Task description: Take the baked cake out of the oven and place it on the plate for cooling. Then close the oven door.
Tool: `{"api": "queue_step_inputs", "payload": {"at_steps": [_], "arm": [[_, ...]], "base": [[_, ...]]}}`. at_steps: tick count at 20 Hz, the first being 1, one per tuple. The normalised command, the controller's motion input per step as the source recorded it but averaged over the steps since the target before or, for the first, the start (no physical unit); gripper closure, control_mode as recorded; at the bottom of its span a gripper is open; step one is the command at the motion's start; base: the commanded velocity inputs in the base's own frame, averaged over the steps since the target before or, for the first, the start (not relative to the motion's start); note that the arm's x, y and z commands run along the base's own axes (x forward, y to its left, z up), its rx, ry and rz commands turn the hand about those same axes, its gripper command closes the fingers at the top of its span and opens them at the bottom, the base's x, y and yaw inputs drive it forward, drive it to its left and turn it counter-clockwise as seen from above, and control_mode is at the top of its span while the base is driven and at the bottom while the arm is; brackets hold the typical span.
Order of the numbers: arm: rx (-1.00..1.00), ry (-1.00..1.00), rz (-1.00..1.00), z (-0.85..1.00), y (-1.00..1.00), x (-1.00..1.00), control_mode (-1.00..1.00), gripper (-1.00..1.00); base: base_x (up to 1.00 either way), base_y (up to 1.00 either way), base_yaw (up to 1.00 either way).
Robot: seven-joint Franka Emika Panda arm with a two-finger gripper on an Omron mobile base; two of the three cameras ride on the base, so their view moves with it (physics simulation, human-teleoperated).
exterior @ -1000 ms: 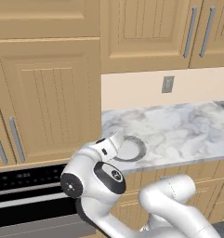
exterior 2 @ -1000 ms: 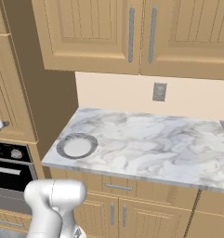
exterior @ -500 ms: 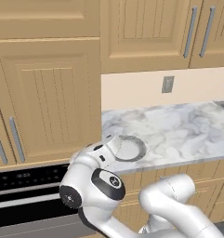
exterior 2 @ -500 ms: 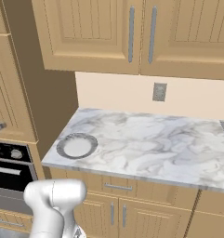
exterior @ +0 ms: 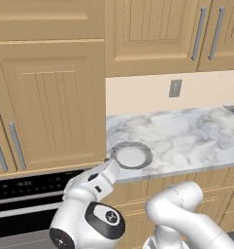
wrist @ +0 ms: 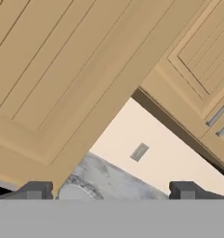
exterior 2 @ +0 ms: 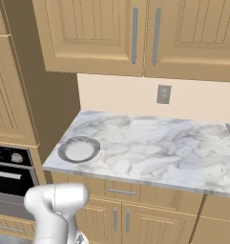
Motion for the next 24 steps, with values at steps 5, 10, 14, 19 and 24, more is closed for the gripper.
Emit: {"api": "queue_step_inputs", "payload": {"at_steps": [5,10,14,19,24], "arm": [[0.0,0.0,-0.02,-0.16,0.07,-1.0,-1.0,-1.0],[0.0,0.0,-0.01,-0.14,-0.19,-0.85,-1.0,-1.0],[0.0,0.11,0.0,-0.31,-0.35,-0.43,-1.0,-1.0],[-0.02,0.23,0.06,-0.66,-0.21,-0.03,-1.0,-1.0],[-0.08,0.32,0.13,-0.87,-0.07,0.0,-1.0,-1.0]], "base": [[0.0,0.0,0.0],[0.0,0.0,0.0],[0.0,0.0,0.0],[0.0,0.0,0.0],[0.0,0.0,0.0]]}}
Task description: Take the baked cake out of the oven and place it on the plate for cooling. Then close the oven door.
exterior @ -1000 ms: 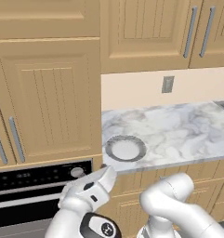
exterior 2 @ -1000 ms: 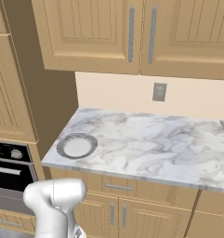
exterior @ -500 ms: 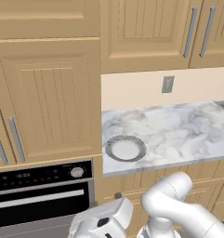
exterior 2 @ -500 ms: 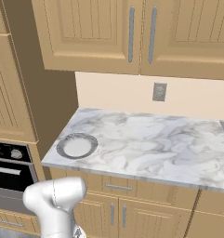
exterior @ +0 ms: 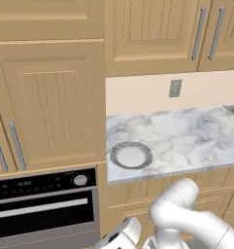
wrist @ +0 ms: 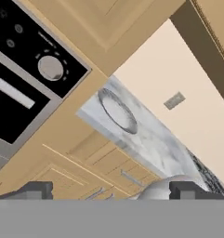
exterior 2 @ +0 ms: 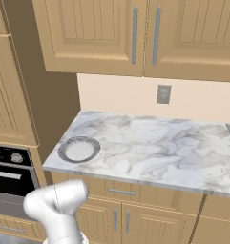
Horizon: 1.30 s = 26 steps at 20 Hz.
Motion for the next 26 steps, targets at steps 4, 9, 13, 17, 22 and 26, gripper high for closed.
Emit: {"api": "queue_step_inputs", "payload": {"at_steps": [4,9,13,17,22,26], "arm": [[-0.11,0.18,0.2,-0.79,0.0,0.0,-1.0,-1.0],[-0.06,0.01,0.2,-0.38,0.0,-0.01,-1.0,-1.0],[-0.12,-0.03,0.15,-0.29,0.0,-0.02,-1.0,-1.0],[-0.17,-0.06,0.09,-0.45,0.0,-0.04,-1.0,-1.0],[-0.14,0.0,0.09,-0.27,0.05,0.0,-1.0,-1.0],[-0.06,0.0,0.03,0.0,0.01,0.03,-1.0,-1.0]], "base": [[0.0,0.0,0.0],[0.0,0.0,0.0],[0.0,0.0,0.0],[0.0,0.0,0.0],[0.0,0.0,0.0],[0.0,0.0,0.0]]}}
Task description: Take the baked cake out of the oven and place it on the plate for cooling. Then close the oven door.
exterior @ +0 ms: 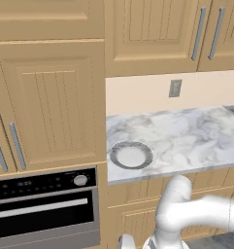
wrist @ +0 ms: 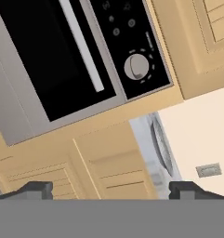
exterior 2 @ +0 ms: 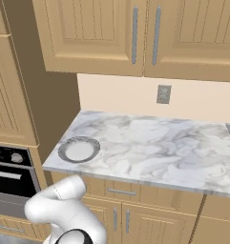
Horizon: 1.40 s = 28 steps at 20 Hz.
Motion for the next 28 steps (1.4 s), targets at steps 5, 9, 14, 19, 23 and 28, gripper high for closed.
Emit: {"api": "queue_step_inputs", "payload": {"at_steps": [5,9,14,19,23,28], "arm": [[-0.01,-0.02,0.0,0.0,0.0,0.12,-1.0,-1.0],[-0.01,-0.06,0.0,-0.06,0.0,0.07,-1.0,-1.0],[-0.02,-0.09,0.0,-0.11,0.01,0.05,-1.0,-1.0],[-0.04,-0.02,0.0,-0.07,0.04,0.14,-1.0,-1.0],[-0.04,0.0,0.0,0.0,0.03,0.17,-1.0,-1.0],[-0.06,0.0,0.0,0.0,0.06,0.2,-1.0,-1.0]], "base": [[0.0,0.0,0.0],[0.0,0.0,0.0],[0.0,0.0,0.0],[0.0,0.0,0.0],[0.0,0.0,0.0],[0.0,0.0,0.0]]}}
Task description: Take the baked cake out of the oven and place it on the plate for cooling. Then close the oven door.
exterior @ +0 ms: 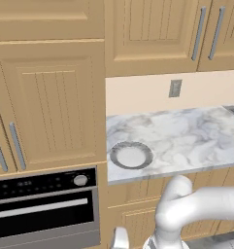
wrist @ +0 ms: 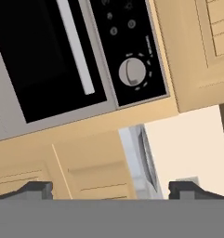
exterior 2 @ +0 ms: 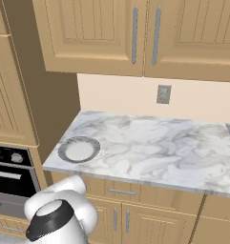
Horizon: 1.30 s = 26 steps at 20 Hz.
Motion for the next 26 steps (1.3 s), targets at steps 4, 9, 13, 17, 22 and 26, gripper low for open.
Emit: {"api": "queue_step_inputs", "payload": {"at_steps": [4,9,13,17,22,26], "arm": [[-0.06,0.0,0.0,-0.1,0.06,0.2,-1.0,-1.0],[-0.06,0.0,0.0,-0.23,0.13,0.24,-1.0,-1.0],[-0.04,0.0,0.0,-0.24,0.16,0.29,-1.0,-1.0],[0.0,0.0,0.0,-0.07,0.21,0.25,-1.0,-1.0],[0.0,0.0,0.0,0.0,0.3,0.18,-1.0,-1.0],[0.0,-0.01,0.0,-0.01,0.36,0.13,-1.0,-1.0]], "base": [[0.0,0.0,0.0],[0.0,0.0,0.0],[0.0,0.0,0.0],[0.0,0.0,0.0],[0.0,0.0,0.0],[0.0,0.0,0.0]]}}
